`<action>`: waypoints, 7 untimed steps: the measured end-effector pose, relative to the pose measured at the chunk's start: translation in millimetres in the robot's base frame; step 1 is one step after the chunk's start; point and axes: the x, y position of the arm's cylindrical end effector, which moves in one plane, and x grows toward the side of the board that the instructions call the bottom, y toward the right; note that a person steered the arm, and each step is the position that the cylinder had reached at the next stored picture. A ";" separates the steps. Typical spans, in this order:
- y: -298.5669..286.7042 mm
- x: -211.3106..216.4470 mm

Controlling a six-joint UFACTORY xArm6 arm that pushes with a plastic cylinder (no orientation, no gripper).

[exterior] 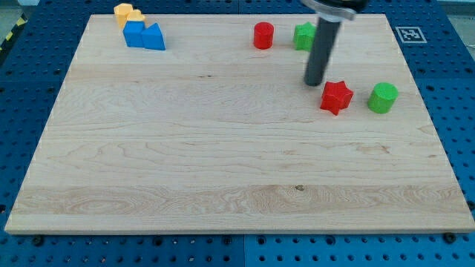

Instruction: Push the red circle closer to red star

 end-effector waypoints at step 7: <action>-30.1 -69.6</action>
